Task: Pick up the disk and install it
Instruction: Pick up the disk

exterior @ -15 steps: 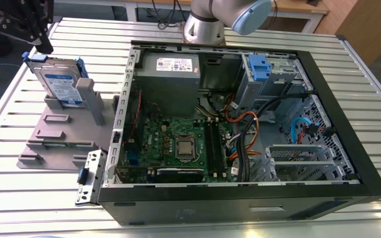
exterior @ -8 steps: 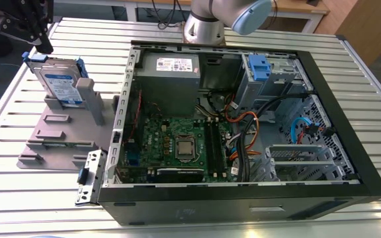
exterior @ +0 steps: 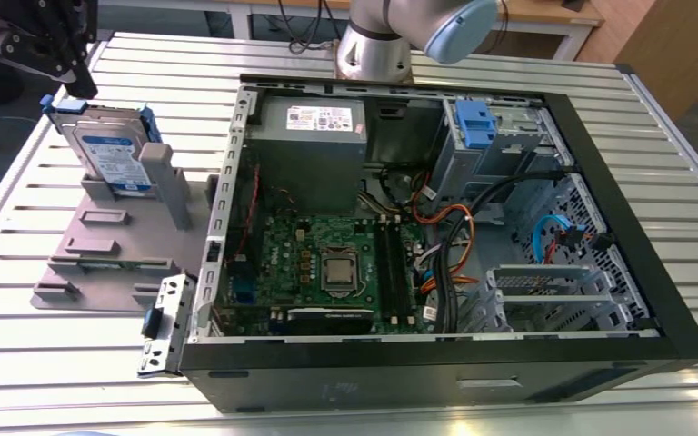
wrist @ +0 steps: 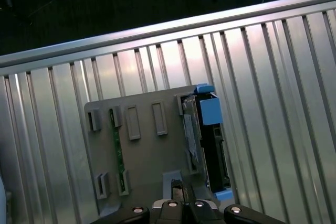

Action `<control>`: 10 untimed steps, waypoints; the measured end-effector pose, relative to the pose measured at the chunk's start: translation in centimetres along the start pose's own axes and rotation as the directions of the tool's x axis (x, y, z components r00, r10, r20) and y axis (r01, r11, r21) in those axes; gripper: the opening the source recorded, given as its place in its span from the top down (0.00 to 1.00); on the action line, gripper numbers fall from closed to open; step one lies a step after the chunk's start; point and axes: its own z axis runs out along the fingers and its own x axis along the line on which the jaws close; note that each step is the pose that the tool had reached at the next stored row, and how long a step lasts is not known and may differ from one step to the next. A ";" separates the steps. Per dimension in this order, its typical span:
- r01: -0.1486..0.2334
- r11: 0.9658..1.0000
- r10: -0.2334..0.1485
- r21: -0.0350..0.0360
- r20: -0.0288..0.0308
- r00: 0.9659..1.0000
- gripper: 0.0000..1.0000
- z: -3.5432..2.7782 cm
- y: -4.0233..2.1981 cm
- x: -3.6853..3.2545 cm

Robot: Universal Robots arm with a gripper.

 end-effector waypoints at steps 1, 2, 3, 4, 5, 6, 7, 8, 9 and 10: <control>0.002 1.000 -0.002 0.000 0.000 1.000 0.89 0.00 0.00 0.00; 0.003 1.000 -0.003 0.000 0.000 1.000 0.89 0.00 0.01 -0.01; 0.004 1.000 -0.004 0.000 0.000 1.000 0.89 0.00 0.01 -0.01; 0.006 1.000 -0.006 0.000 0.000 1.000 0.89 0.00 0.01 0.00; 0.008 1.000 -0.008 0.000 0.000 1.000 0.89 0.00 0.00 0.00; 0.009 1.000 -0.009 0.000 0.000 1.000 0.89 0.00 0.00 0.00; 0.011 1.000 -0.011 0.000 0.000 1.000 0.89 0.00 0.00 0.00; 0.012 1.000 -0.012 0.000 0.000 1.000 0.89 0.00 0.00 0.00; 0.014 1.000 -0.014 0.000 -0.001 1.000 0.89 0.00 0.00 0.00; 0.016 1.000 -0.016 0.000 -0.001 1.000 0.89 0.00 0.00 0.00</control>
